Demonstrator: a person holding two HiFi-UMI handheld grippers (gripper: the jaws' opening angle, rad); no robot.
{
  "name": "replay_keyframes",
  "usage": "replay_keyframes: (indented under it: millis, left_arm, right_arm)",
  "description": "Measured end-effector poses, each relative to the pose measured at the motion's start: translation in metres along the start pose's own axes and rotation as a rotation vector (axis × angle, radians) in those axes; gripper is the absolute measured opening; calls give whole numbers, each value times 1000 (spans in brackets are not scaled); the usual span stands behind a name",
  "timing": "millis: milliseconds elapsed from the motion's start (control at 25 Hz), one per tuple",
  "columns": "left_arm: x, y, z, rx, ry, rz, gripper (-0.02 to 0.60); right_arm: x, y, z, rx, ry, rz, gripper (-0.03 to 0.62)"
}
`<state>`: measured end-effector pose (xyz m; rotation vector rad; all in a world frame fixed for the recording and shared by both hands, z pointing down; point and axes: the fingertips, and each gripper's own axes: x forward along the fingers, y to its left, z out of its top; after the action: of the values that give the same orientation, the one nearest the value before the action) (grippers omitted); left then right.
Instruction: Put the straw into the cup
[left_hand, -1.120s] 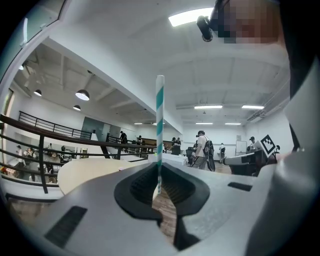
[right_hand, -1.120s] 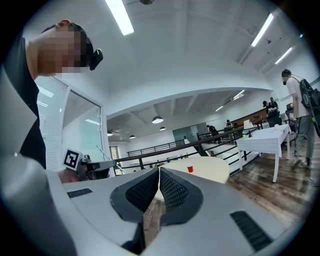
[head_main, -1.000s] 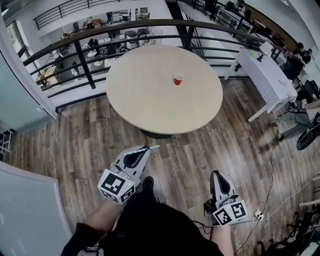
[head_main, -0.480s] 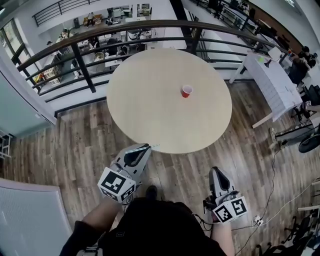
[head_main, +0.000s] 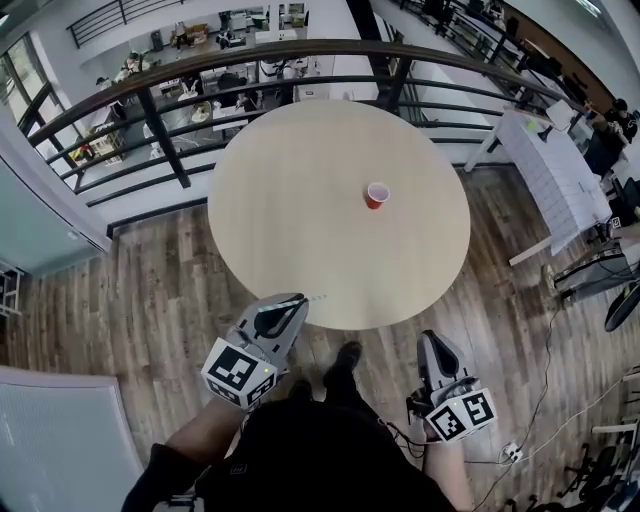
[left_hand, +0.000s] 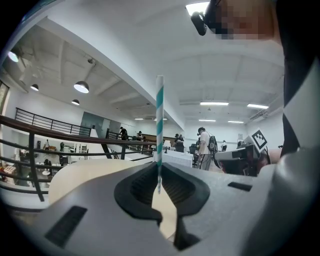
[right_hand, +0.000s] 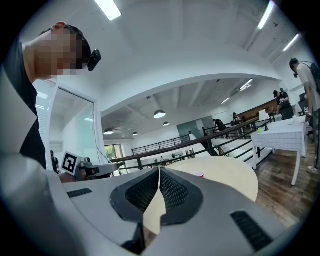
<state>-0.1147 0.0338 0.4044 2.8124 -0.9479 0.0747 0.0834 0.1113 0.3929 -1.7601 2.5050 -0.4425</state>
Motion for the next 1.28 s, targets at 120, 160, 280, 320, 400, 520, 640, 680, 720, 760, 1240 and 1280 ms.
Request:
replay_keyframes:
  millis: [120, 160, 280, 320, 400, 520, 640, 680, 720, 760, 1240, 1280]
  left_arm:
    - [22, 7, 1, 4, 12, 8, 28]
    - [30, 10, 2, 3, 17, 13, 28]
    - [56, 18, 7, -17, 24, 26, 28]
    - [64, 19, 8, -22, 27, 30, 28]
    - [80, 24, 11, -24, 42, 44, 28]
    - [105, 31, 13, -24, 68, 78, 28]
    - [128, 36, 13, -30, 88, 116, 28]
    - [134, 36, 13, -31, 92, 125, 28]
    - [141, 36, 13, -30, 95, 134, 28]
    - [147, 37, 13, -26, 97, 142, 28]
    - [194, 88, 26, -44, 54, 142, 28]
    - [196, 94, 26, -49, 53, 139, 28]
  right_arm:
    - [18, -18, 1, 11, 12, 19, 23]
    - [25, -26, 3, 14, 13, 25, 23]
    - [45, -51, 11, 23, 13, 45, 23]
    - [52, -59, 13, 27, 11, 53, 23]
    - [66, -76, 18, 40, 8, 72, 23]
    - [84, -99, 24, 50, 16, 114, 23]
    - [97, -125, 30, 38, 28, 148, 23]
    - [100, -134, 32, 37, 30, 153, 23]
    - [103, -143, 33, 40, 33, 157, 23]
    - [107, -151, 34, 42, 36, 162, 23]
    - [181, -165, 42, 25, 96, 195, 23]
    - [189, -164, 43, 24, 98, 193, 23]
